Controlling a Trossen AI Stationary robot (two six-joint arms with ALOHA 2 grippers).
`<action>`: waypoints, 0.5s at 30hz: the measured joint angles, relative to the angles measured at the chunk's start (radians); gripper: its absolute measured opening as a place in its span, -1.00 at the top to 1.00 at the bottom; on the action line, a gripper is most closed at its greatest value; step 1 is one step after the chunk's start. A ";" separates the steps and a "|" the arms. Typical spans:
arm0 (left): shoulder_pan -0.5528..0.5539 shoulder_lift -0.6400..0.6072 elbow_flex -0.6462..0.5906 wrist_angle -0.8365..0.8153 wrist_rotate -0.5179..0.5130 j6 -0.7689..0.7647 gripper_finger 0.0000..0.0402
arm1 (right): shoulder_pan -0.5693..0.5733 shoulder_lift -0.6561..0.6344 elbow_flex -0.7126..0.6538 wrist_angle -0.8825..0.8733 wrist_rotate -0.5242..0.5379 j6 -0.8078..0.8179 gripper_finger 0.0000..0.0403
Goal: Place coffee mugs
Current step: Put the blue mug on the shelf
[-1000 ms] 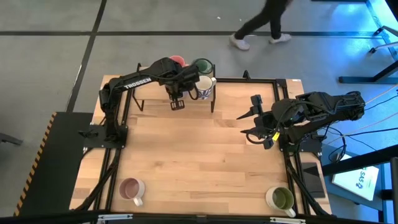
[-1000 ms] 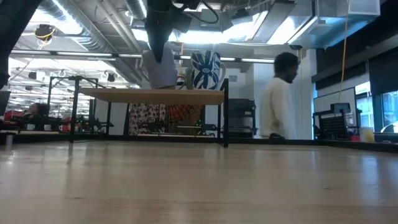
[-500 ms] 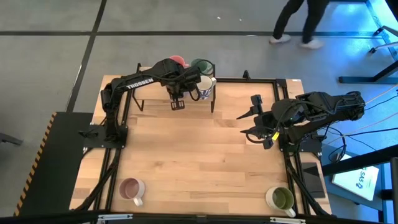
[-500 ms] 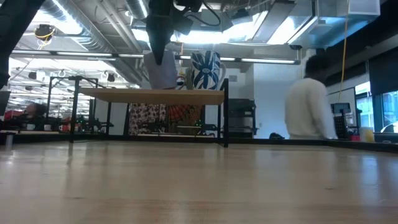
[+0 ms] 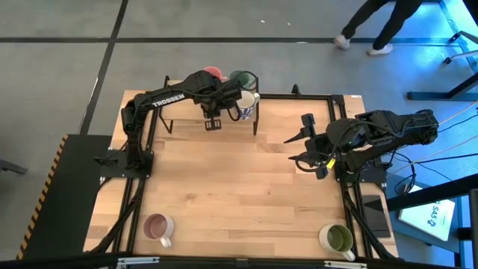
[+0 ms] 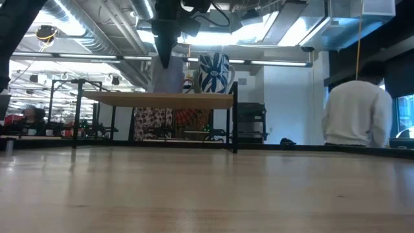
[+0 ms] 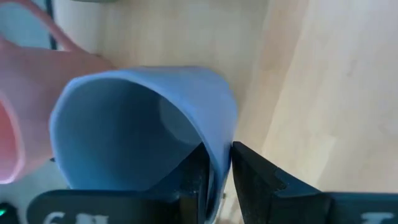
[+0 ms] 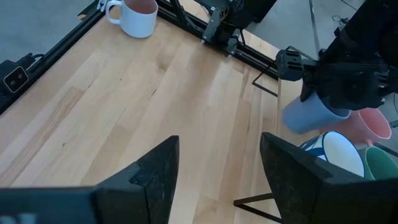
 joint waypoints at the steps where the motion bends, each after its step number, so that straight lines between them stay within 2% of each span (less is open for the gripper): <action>1: 0.000 0.000 0.000 0.004 -0.011 0.000 0.69 | 0.000 0.000 0.000 0.000 0.000 0.000 -0.04; 15: -0.001 0.000 0.000 0.074 -0.022 -0.006 0.68 | 0.000 0.000 0.000 0.000 0.000 0.000 -0.04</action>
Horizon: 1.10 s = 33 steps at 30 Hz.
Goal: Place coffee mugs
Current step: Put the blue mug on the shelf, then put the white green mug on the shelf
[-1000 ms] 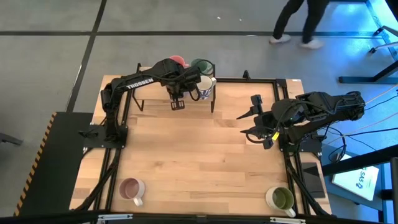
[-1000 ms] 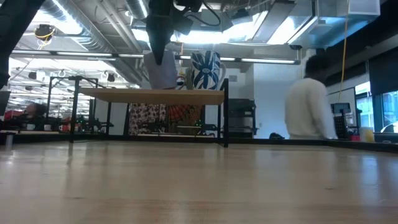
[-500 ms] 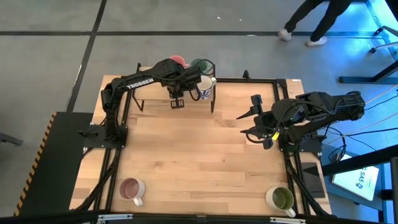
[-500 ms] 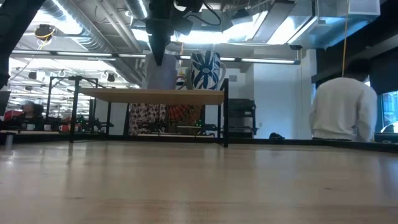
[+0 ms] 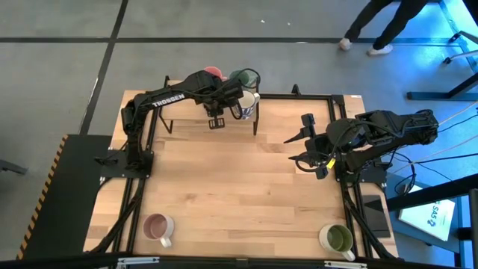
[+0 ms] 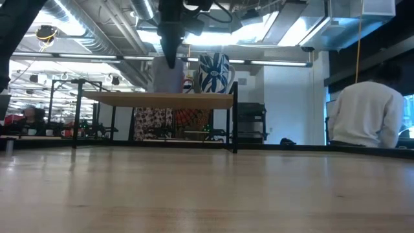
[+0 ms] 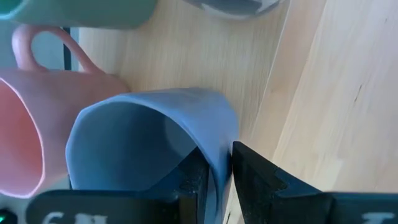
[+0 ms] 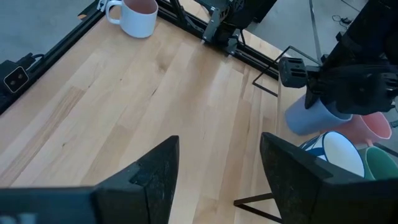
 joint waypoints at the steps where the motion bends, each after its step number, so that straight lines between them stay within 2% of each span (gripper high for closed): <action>1: 0.000 0.000 0.000 0.003 0.001 0.000 0.68 | 0.000 0.000 0.000 0.000 0.000 0.000 -0.04; 11: 0.000 0.000 0.000 -0.002 -0.005 0.011 0.68 | 0.000 0.000 0.000 0.000 -0.002 0.019 -0.04; 16: -0.012 0.000 0.000 -0.037 -0.002 0.073 0.65 | 0.000 0.000 0.000 -0.005 -0.003 0.019 -0.04; 23: -0.027 -0.008 0.000 -0.055 -0.007 0.156 0.35 | 0.000 0.008 0.000 -0.018 -0.003 0.019 -0.04; 27: -0.028 -0.008 0.000 -0.053 -0.044 0.158 0.17 | 0.000 0.016 -0.001 -0.023 -0.003 0.019 -0.04; 33: -0.049 -0.013 0.000 -0.053 -0.062 0.129 0.10 | 0.000 0.027 0.000 -0.035 -0.003 0.019 -0.04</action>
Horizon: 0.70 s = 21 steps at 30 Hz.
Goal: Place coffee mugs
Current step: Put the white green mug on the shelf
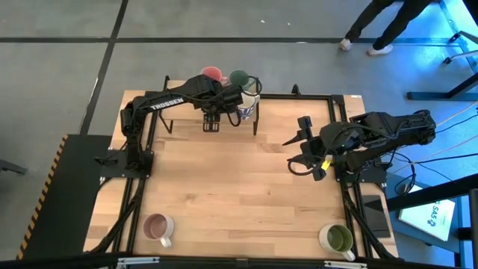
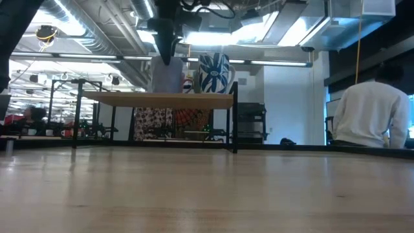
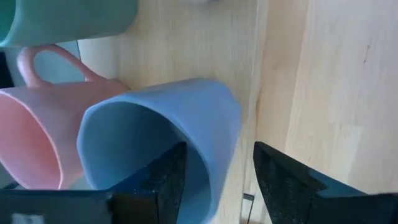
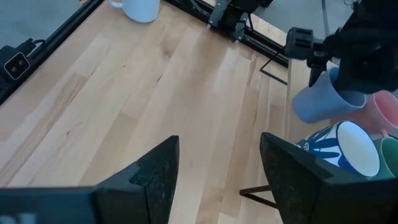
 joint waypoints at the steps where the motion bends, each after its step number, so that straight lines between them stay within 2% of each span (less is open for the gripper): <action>1: -0.005 -0.006 0.000 0.000 0.000 0.000 0.10 | 0.000 0.001 0.000 0.000 0.000 0.000 -0.04; 6: -0.026 -0.043 0.000 -0.003 -0.007 -0.010 0.10 | 0.000 0.006 -0.002 -0.021 0.000 0.007 -0.04; 9: -0.042 -0.076 0.000 -0.005 -0.049 -0.046 0.10 | 0.000 0.016 -0.002 -0.101 -0.005 0.101 -0.04; 13: -0.078 -0.137 0.000 -0.004 -0.079 -0.077 0.10 | 0.008 0.037 -0.003 -0.281 -0.131 0.306 -0.04; 17: -0.122 -0.202 0.000 0.023 -0.079 -0.118 0.10 | 0.108 0.049 -0.008 -0.455 -0.183 0.552 -0.04; 21: -0.163 -0.273 0.000 0.086 -0.079 -0.159 0.10 | 0.293 0.053 -0.087 -0.505 -0.184 0.804 -0.04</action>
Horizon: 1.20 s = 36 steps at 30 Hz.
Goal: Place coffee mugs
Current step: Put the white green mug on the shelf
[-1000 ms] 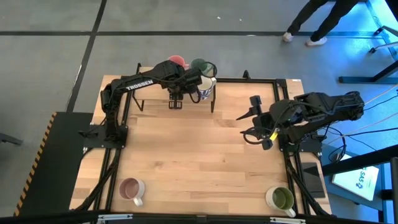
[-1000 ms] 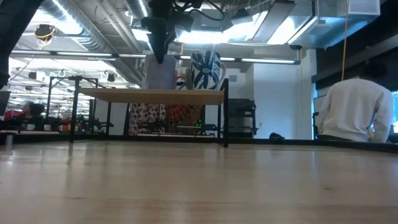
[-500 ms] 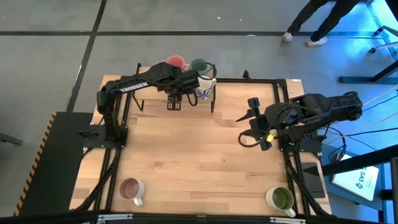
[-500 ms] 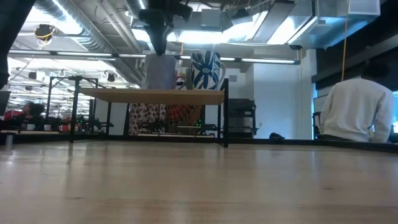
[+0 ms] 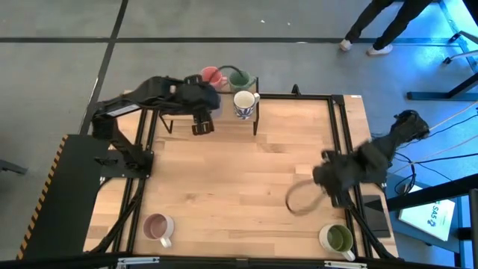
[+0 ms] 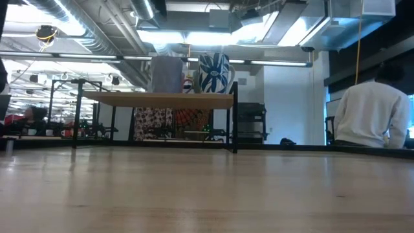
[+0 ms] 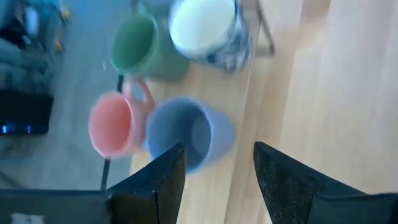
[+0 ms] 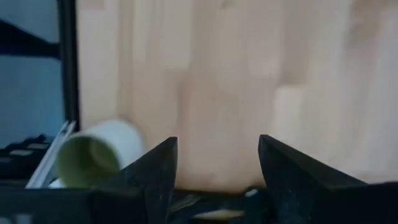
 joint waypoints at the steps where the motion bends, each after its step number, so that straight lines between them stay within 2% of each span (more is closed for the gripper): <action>1: -0.010 -0.017 0.001 0.032 -0.001 -0.002 0.10 | 0.059 0.000 -0.033 0.014 -0.007 0.065 -0.04; 3: -0.028 -0.051 0.000 0.072 0.000 -0.010 0.10 | 0.169 0.000 -0.101 0.067 -0.037 0.188 -0.04; 6: -0.049 -0.099 0.000 0.157 0.002 -0.018 0.10 | 0.316 0.002 -0.220 0.241 -0.060 0.306 -0.04; 11: -0.065 -0.159 0.001 0.260 0.002 -0.022 0.10 | 0.484 0.005 -0.407 0.509 -0.086 0.468 -0.04; 15: -0.066 -0.193 0.001 0.323 0.003 -0.022 0.10 | 0.526 0.014 -0.486 0.588 -0.104 0.538 -0.04; 26: -0.065 -0.227 0.000 0.357 0.004 -0.035 0.10 | 0.523 0.095 -0.570 0.594 -0.133 0.505 -0.02; 29: -0.065 -0.226 0.000 0.356 0.004 -0.035 0.10 | 0.522 0.120 -0.571 0.601 -0.157 0.502 0.16; 34: -0.065 -0.226 0.000 0.355 0.003 -0.035 0.10 | 0.512 0.152 -0.570 0.618 -0.159 0.509 0.85; 36: -0.065 -0.226 0.000 0.355 0.004 -0.035 0.10 | 0.486 0.159 -0.571 0.613 -0.191 0.513 0.92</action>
